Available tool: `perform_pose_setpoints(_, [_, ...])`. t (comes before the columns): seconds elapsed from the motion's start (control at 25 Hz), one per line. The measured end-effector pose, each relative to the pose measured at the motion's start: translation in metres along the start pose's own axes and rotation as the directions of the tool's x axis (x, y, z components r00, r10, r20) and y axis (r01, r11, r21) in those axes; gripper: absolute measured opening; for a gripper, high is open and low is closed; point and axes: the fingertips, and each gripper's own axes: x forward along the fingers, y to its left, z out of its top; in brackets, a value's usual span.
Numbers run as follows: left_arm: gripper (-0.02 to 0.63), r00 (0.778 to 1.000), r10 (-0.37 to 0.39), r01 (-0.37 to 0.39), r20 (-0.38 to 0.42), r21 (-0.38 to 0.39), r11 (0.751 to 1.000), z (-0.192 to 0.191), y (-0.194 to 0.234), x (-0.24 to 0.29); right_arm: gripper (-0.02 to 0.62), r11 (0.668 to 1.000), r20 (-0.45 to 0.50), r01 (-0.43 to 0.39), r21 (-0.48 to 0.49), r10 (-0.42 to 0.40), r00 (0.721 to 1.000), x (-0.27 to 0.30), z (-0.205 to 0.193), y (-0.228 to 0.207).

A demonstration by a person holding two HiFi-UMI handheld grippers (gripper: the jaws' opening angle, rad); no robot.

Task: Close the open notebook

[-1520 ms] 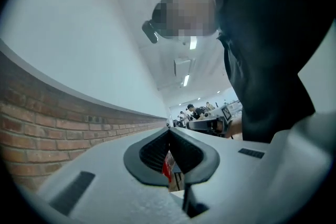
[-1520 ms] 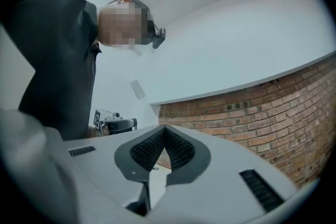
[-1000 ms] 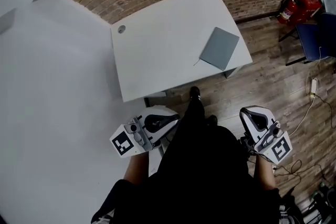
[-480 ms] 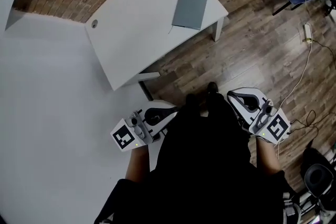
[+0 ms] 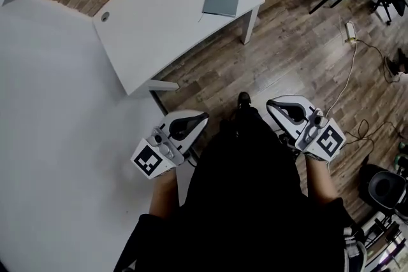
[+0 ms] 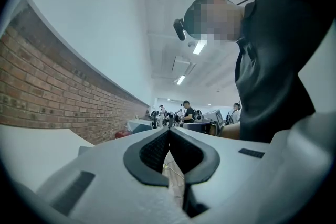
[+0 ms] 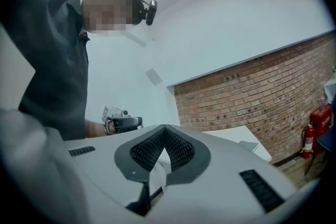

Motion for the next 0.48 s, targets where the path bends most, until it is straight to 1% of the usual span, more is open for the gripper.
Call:
perform_pose_setpoints(0.16, [0.017,1.000,-0.008,0.008,0.005,-0.015,1.000,-0.011,-0.019,-0.027,0.006,0.999,-0.027,-0.035,0.011,0.035,0.999,0.014,-0.013,0.037])
perform_pose_setpoints(0.24, [0.017,1.000,-0.012,0.012,0.020,-0.024,1.000,-0.017,-0.025,-0.037,0.006,0.999,-0.038,-0.048,0.023,0.049,0.998,0.017,-0.020,0.051])
perform_pose_setpoints(0.4, [0.017,0.992,0.023,-0.017,0.122,-0.051,0.999,-0.019,-0.023,-0.041,0.006,0.996,-0.010,-0.080,0.033,0.081,0.997,0.019,-0.020,0.069])
perform_pose_setpoints(0.48, [0.017,0.991,0.032,-0.027,0.133,-0.037,0.999,-0.015,-0.028,-0.037,0.006,0.996,-0.012,-0.089,0.024,0.089,0.996,0.014,-0.020,0.072])
